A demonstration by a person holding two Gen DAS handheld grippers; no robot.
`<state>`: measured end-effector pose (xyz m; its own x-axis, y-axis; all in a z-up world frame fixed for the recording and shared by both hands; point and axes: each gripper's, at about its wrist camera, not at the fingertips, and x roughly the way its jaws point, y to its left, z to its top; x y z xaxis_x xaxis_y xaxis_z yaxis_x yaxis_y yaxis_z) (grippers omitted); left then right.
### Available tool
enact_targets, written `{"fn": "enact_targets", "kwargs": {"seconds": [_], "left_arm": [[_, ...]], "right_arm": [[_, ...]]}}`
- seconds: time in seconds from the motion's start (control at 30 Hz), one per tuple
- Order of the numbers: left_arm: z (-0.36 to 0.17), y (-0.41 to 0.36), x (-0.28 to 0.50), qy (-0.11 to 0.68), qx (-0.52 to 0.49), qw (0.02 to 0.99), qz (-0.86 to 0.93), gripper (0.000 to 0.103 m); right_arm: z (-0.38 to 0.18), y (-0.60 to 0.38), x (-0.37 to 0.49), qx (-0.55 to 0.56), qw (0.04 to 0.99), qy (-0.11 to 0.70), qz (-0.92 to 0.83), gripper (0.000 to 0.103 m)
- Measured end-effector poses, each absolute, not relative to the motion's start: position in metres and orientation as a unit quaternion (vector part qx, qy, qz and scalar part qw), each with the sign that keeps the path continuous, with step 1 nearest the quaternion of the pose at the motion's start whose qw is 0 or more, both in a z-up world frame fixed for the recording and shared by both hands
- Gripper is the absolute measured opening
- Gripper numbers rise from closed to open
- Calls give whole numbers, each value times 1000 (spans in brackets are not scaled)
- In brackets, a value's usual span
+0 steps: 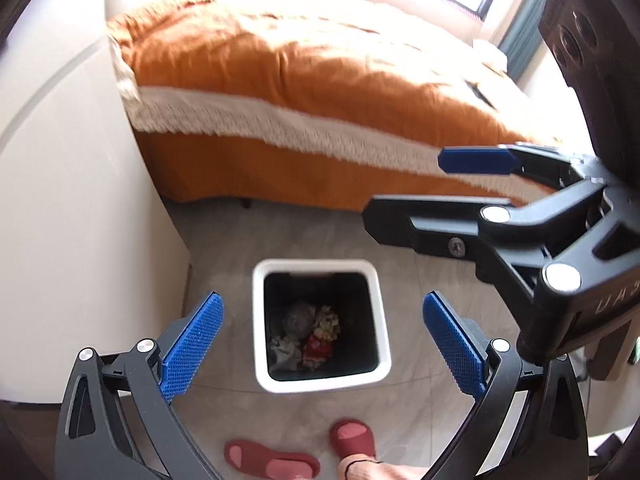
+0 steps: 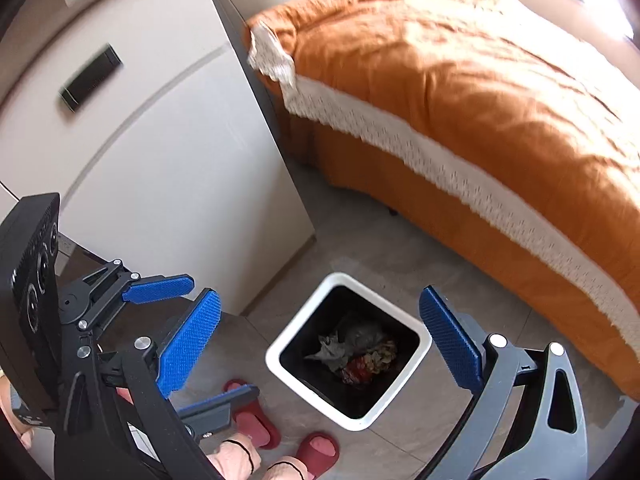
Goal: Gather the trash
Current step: 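Move both open tools back toward the desk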
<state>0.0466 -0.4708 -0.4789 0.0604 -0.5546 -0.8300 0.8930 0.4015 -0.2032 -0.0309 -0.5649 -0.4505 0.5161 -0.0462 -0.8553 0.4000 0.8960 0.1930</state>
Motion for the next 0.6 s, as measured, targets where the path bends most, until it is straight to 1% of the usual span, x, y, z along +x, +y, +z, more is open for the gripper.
{"fn": "enact_targets", "kwargs": {"seconds": [0.23,0.33,0.6], "left_arm": [[-396,-454,52,423,158,735,-506,98],[-370,-450,50,413,163,747,-495,98],[-286,-428,49,382,141,779,-477,98]], "right_arm": [[-370,-554,-36,177,871,437,-138,99],[-339,-551,-39,175,879,421,-141,99],[-265,-537,-45,157,900,383,-138,99]]}}
